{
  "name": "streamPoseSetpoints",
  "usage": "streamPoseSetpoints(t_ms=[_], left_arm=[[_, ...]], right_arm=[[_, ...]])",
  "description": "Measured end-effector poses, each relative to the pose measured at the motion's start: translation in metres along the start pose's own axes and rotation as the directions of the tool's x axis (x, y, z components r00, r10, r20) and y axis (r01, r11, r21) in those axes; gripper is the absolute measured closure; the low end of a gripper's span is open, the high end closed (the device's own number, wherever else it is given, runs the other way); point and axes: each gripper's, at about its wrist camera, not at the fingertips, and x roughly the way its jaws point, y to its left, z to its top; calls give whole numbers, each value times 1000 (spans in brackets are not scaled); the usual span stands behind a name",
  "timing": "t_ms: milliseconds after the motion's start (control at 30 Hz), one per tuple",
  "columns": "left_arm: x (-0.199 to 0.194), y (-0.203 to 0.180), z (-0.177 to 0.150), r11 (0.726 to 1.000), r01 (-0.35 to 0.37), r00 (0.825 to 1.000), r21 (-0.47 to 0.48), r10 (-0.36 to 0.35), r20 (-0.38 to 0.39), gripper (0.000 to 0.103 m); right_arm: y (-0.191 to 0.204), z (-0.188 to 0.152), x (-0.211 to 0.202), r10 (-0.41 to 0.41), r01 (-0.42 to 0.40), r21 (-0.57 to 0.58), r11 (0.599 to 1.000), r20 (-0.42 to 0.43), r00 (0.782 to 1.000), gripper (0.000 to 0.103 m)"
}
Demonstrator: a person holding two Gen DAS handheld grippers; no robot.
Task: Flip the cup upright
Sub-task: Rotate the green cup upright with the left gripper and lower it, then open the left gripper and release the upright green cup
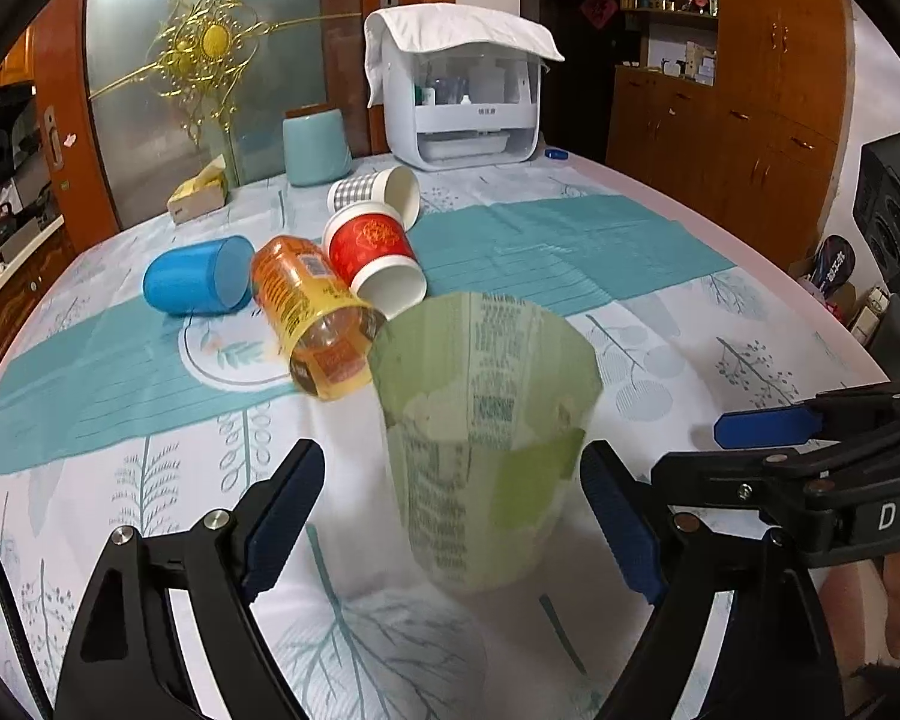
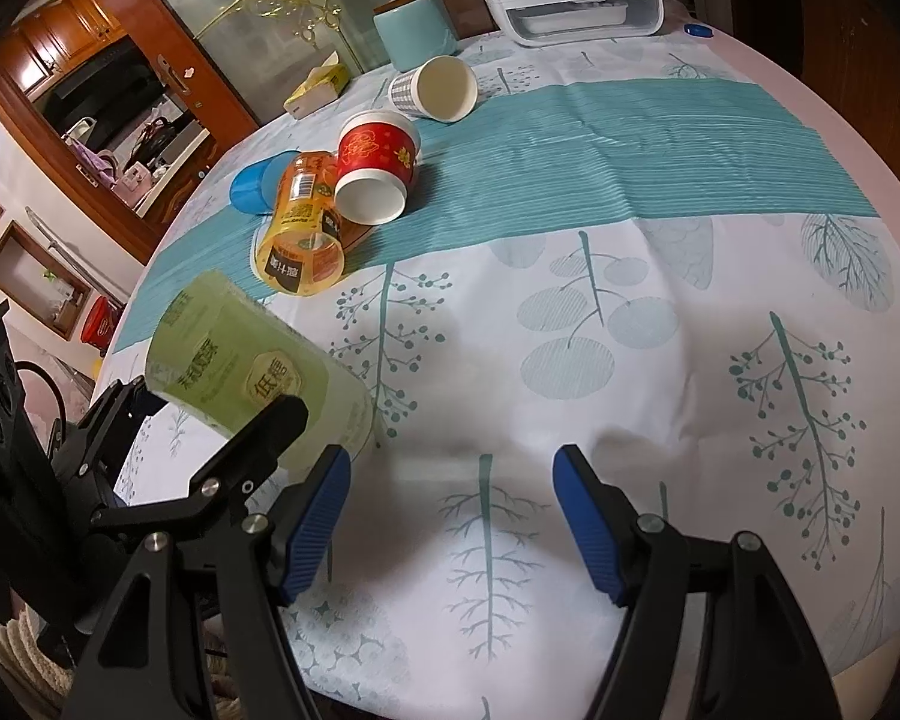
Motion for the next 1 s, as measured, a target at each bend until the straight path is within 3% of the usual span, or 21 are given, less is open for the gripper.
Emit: streamPoseSetpoints(t_ms=[467,700,1000], left_arm=[[-41,8,-19,996,-33,998,-85,29,-51,17],[-71,22,-15,980,-61,997,-189,50,-60,17],[-85,16,-9,967,-149,979,-205,116,-168,17]], right_arm=[[13,-22,-19,5,-4,-24,1000,27,1000,32],[28,-36,-36,-3,6,-65,998,52,999,32],[47,-43,-76,-23,37,-105,994,133,991,32]])
